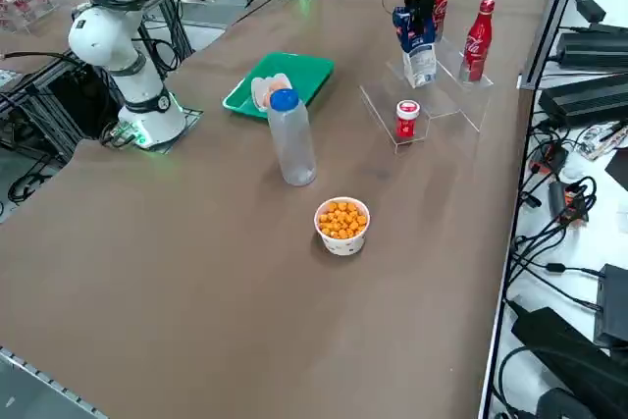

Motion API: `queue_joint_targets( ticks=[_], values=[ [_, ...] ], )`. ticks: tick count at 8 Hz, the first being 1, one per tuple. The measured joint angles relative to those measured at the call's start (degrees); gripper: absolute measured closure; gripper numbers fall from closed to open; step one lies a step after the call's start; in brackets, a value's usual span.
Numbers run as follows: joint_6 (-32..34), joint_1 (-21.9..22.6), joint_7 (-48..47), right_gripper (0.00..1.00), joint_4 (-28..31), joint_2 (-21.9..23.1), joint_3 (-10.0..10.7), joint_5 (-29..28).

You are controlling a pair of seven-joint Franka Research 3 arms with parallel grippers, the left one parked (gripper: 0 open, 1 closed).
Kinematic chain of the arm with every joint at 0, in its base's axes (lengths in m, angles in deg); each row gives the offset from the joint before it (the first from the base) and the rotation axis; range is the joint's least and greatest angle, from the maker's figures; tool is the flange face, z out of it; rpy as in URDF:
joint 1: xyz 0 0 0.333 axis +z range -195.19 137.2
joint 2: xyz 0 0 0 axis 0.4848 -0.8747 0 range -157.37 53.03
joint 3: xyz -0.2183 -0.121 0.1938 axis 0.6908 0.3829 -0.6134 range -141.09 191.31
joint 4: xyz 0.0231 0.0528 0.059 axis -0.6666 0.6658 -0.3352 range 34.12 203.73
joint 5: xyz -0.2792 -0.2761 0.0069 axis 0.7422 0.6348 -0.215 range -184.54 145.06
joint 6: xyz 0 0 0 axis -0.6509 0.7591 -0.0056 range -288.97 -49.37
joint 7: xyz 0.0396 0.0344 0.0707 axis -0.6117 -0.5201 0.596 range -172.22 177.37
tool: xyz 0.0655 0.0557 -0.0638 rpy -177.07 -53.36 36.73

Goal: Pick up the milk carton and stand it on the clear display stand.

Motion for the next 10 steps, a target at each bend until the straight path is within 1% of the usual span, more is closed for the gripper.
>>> queue_joint_targets(
  ticks=[5,6,7,8,9,10],
  values=[
    [-3.3,0.0,-0.2,0.45,0.0,-1.0,0.0,0.0],
    [-4.2,0.0,-0.2,0.39,0.0,-1.2,0.0,0.0],
    [-5.2,0.0,-0.2,0.35,0.0,-1.6,0.0,0.0],
    [-6.1,0.0,-0.2,0.20,0.0,-2.0,0.0,0.0],
    [-6.8,0.0,-0.3,0.01,0.0,-2.4,0.0,0.0],
    [-7.0,0.0,-0.3,0.00,0.0,-2.5,0.0,0.0]
  ],
)
